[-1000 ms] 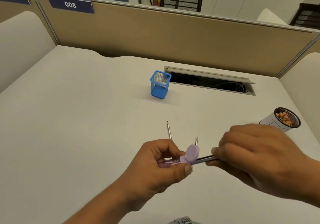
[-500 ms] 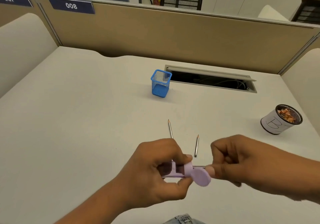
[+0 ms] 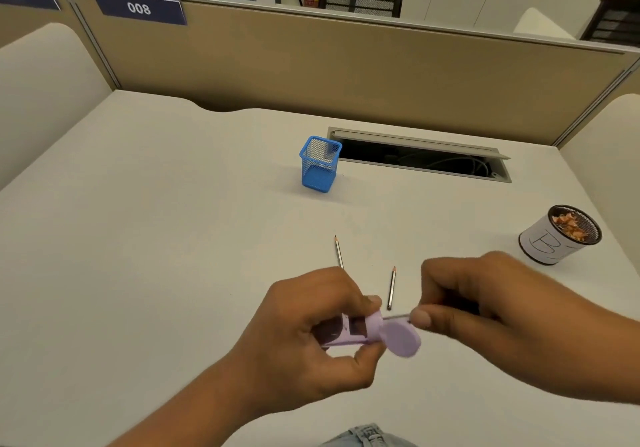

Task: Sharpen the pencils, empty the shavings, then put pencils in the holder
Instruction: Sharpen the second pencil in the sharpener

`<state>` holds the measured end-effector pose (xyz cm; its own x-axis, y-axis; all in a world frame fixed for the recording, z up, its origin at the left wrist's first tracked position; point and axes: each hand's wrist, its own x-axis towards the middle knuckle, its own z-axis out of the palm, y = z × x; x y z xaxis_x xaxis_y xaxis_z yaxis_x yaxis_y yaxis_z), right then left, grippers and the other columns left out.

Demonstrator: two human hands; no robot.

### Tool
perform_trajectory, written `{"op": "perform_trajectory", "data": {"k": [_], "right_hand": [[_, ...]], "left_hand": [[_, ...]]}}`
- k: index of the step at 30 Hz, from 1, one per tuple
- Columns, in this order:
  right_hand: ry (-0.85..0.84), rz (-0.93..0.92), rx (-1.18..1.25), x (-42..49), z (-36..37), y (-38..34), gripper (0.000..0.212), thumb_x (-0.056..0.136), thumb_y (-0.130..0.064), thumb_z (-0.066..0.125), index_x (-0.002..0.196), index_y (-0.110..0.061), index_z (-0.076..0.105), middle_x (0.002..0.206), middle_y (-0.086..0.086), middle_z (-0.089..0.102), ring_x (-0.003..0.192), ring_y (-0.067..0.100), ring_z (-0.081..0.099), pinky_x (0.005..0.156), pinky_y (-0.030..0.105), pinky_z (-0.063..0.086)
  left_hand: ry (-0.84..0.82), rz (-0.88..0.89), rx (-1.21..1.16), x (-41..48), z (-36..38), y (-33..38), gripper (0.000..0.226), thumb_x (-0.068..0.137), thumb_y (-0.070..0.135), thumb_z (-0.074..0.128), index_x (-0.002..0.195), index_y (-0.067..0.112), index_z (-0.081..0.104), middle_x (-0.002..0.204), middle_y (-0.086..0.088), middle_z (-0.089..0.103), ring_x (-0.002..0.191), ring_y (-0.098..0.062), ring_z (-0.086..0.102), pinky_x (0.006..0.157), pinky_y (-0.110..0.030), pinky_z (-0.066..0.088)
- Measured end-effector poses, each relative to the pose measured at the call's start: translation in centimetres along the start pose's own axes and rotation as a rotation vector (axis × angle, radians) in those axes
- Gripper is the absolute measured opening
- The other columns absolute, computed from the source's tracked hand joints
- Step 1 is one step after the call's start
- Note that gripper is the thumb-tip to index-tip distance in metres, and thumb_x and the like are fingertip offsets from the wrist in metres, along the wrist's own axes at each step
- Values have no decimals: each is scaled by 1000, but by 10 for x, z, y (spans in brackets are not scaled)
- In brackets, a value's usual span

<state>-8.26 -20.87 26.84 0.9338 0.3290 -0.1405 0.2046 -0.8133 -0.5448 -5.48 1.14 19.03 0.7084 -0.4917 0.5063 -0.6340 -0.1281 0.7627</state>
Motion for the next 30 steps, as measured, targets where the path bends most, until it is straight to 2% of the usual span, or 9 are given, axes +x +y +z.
{"op": "perform_trajectory", "data": {"k": [2,5,8,12,18,23,26,28,30], "right_hand": [[-28,100,120,-3,6,8,31,83,-64,52,79,-34,55,56,-14,55,50,8,44,47,20,34],[27,-139,-211,-2,2,4,33,85,-71,45,83,-39,53,64,-20,60,63,7,54,44,16,37],[182,-503,-566,-1,-5,3,22,92,-40,62,85,-20,66,71,-6,64,56,14,51,41,31,43],[309,-708,-694,5,-3,9,23,91,-23,68,72,-11,64,59,6,58,44,28,43,36,34,37],[62,-327,-282,7,-2,-3,33,90,-52,55,71,-38,32,49,-10,46,43,15,37,37,27,35],[-43,1,116,10,5,-5,38,77,-61,65,70,-24,57,53,-7,61,43,10,39,42,14,29],[-243,276,389,16,5,-6,37,76,-54,69,64,-20,60,45,-8,48,42,8,32,42,16,27],[-344,350,439,20,5,-7,38,76,-59,62,67,-22,66,44,-11,46,43,9,32,44,17,28],[-343,330,378,22,5,-5,39,84,-60,56,71,-24,67,44,-11,47,43,9,34,46,17,30]], "left_hand": [[-15,28,52,-2,-1,-3,26,63,5,88,77,8,67,74,1,66,67,2,58,69,-3,42],[10,-208,-193,-6,-2,1,22,68,12,84,77,23,67,73,15,67,63,-1,63,59,-10,47],[3,-493,-568,-4,1,3,16,70,16,81,73,25,69,68,10,70,58,-7,61,58,-15,49],[25,-514,-640,-2,3,5,13,68,18,81,73,23,70,67,8,70,60,-12,61,58,-17,49],[69,-108,-113,-5,0,-2,21,69,14,83,82,18,66,76,14,63,64,-3,60,58,-14,48],[7,152,126,-2,-9,-14,21,72,11,85,87,5,71,81,-2,67,74,5,55,69,-2,40],[-79,287,259,-1,-14,-20,16,85,20,74,98,12,69,87,0,69,70,-12,62,55,-21,52],[-96,298,251,2,-16,-23,16,85,20,74,98,15,67,89,1,69,70,-15,64,53,-25,52],[-96,236,179,5,-16,-25,19,80,19,79,95,16,68,89,2,69,73,-10,64,58,-16,50]]}}
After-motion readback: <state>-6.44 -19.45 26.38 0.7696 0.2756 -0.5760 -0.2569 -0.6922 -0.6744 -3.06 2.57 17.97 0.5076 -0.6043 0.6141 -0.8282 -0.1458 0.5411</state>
